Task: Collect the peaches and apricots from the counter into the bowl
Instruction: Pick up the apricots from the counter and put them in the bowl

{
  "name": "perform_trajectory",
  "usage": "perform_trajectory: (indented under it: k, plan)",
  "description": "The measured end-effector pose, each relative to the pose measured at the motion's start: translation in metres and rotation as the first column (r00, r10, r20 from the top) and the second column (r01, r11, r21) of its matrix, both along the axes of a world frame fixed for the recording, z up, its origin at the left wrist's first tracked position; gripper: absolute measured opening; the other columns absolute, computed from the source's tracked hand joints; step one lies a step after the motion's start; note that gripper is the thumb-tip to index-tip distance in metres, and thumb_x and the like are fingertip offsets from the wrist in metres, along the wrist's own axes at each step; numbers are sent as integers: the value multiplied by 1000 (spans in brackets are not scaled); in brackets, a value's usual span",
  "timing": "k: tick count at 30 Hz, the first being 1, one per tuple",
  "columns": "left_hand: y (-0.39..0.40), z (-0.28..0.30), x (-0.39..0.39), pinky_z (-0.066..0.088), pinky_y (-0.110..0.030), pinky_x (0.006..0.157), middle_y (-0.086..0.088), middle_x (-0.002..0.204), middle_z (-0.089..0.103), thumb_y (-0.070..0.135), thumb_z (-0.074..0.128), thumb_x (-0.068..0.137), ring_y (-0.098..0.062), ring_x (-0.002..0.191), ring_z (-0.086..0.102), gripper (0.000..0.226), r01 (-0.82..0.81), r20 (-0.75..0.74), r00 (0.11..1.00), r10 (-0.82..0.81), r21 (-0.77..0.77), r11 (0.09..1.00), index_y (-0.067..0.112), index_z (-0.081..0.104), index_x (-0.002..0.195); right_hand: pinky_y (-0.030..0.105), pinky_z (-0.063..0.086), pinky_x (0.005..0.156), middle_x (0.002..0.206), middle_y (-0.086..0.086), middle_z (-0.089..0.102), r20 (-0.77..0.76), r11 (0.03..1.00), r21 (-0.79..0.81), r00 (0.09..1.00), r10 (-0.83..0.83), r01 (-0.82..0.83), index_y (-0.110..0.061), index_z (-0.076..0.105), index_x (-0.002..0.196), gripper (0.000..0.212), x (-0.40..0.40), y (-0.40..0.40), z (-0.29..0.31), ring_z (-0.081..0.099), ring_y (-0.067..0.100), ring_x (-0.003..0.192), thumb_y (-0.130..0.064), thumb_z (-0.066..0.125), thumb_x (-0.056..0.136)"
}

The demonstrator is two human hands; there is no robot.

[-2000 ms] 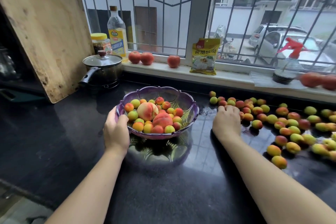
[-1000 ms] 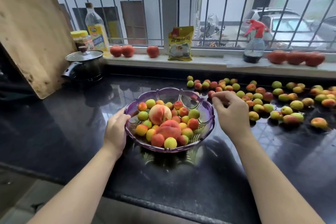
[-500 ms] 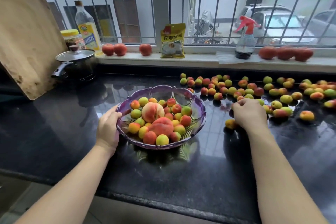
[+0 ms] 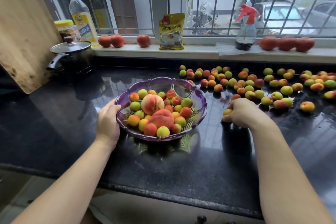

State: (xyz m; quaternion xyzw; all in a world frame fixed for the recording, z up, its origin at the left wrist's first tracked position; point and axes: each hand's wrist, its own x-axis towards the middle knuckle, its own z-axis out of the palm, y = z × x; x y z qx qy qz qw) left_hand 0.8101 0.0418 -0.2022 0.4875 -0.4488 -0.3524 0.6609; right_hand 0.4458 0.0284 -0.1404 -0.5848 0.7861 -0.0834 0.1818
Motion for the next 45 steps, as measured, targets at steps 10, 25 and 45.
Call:
perform_trajectory:
  k: [10, 25, 45]
  plan:
    - [0, -5, 5, 54, -66, 95, -10, 99, 79, 29, 48, 89, -39, 101, 72, 34, 11, 77, 997, -13, 29, 1000, 24, 80, 98, 23, 39, 61, 98, -4, 64, 218, 790, -611, 949, 227, -48, -21, 64, 119, 34, 32, -8, 11, 57, 14, 82, -43, 68, 93]
    - [7, 7, -2, 58, -45, 95, -1, 111, 79, 24, 46, 89, -25, 111, 72, 39, 17, 38, 999, -18, 26, 1000, 30, 79, 108, 8, 39, 64, 96, -5, 67, 350, 696, -716, 888, 299, 48, -18, 68, 107, 15, 49, -21, -2, 61, 9, 87, -27, 59, 100]
    - [24, 17, -19, 41, -16, 101, 1, 126, 50, 48, 37, 88, 0, 117, 51, 60, -161, 371, 907, 199, -130, 978, 22, 59, 138, 7, 33, 68, 107, 2, 54, 367, 688, -720, 890, 269, 89, -20, 69, 114, 27, 49, -14, -11, 53, 15, 91, -39, 68, 94]
